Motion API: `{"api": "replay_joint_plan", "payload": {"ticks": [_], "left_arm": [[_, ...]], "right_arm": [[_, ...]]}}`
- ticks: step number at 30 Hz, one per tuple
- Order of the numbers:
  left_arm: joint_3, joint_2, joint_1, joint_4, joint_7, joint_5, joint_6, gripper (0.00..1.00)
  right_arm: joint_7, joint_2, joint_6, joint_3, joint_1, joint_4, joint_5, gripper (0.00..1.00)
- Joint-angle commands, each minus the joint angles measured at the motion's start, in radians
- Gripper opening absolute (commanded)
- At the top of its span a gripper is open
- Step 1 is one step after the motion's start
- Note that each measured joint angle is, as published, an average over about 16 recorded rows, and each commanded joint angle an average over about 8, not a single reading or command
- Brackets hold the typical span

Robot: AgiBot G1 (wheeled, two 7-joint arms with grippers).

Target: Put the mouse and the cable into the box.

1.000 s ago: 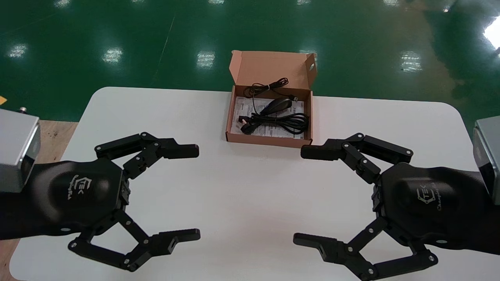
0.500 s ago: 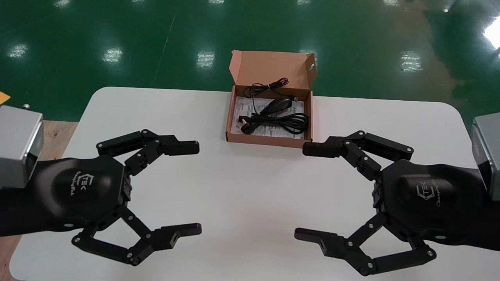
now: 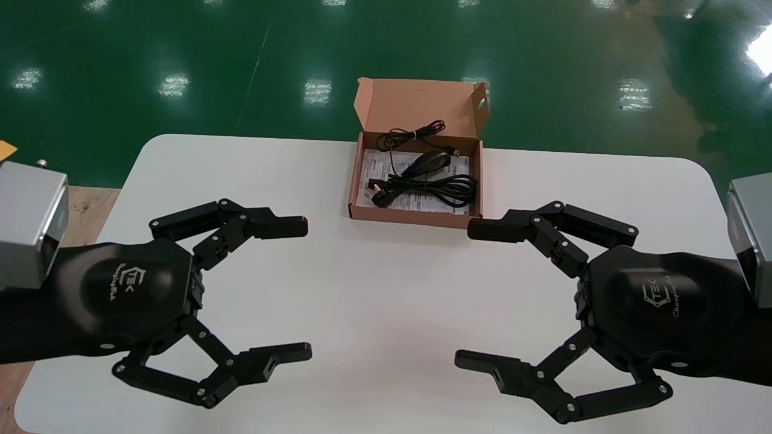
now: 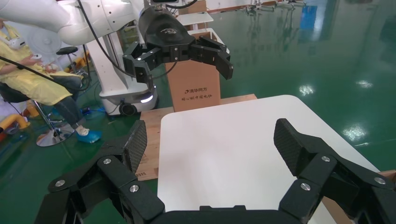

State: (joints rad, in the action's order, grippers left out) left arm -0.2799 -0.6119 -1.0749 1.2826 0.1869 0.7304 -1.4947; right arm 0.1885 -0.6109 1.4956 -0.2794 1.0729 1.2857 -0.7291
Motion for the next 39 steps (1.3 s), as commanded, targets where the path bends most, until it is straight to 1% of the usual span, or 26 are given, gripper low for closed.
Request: {"api": "replay_joint_plan", "payload": {"ticks": [1,39], "left_arm": [[0.0,0.0,0.0,0.0,0.0,0.0,0.0,1.0],[-0.001,-0.001,-0.001,-0.002,0.0,0.001,0.001,1.0]], "right_arm": [[0.0,0.0,0.0,0.0,0.0,0.0,0.0,1.0],[-0.001,0.0,0.0,0.0,0.001,-0.002,-0.001,1.0]]}}
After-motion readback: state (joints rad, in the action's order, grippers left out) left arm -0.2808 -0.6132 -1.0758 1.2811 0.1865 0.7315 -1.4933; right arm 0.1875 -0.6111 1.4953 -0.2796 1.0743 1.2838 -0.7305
